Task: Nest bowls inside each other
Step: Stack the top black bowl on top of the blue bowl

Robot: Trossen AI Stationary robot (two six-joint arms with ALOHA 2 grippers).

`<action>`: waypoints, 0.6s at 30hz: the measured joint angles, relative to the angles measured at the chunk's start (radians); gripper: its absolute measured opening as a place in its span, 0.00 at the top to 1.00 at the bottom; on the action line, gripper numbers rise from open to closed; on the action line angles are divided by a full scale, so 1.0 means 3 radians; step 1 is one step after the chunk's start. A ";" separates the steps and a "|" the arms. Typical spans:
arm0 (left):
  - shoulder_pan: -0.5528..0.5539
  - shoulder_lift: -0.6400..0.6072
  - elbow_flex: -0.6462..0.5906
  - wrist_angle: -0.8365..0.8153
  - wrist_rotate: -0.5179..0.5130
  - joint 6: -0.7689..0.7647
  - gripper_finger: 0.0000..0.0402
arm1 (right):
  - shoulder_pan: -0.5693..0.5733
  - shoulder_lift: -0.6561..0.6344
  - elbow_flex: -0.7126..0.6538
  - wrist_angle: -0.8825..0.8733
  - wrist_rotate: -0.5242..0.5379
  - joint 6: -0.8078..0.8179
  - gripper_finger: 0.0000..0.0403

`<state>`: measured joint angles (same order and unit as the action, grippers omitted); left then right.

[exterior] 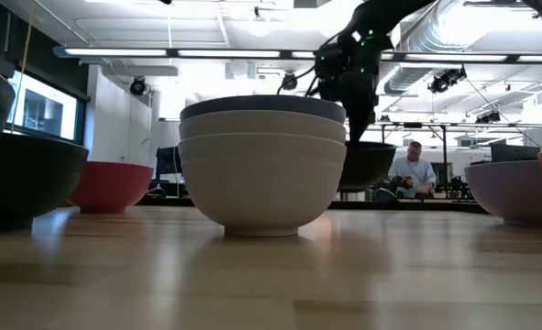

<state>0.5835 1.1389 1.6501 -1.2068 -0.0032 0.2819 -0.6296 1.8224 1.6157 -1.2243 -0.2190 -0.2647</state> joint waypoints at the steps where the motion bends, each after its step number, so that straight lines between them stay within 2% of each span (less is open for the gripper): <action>1: 0.0000 0.0000 0.0000 0.0000 0.0000 -0.0001 0.51 | 0.0001 -0.0031 0.0000 -0.0009 -0.0006 0.0011 1.00; 13: 0.0001 0.0000 0.0000 0.0000 0.0000 -0.0003 0.51 | 0.0093 -0.0304 0.0008 -0.0106 -0.0296 0.0272 1.00; 18: 0.0001 0.0000 0.0000 0.0000 0.0008 -0.0003 0.51 | 0.0211 -0.0304 0.0250 -0.0301 -0.0335 0.0386 1.00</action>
<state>0.5838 1.1389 1.6501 -1.2068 -0.0008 0.2810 -0.5663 1.7313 1.6907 -1.3147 -0.3194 -0.1489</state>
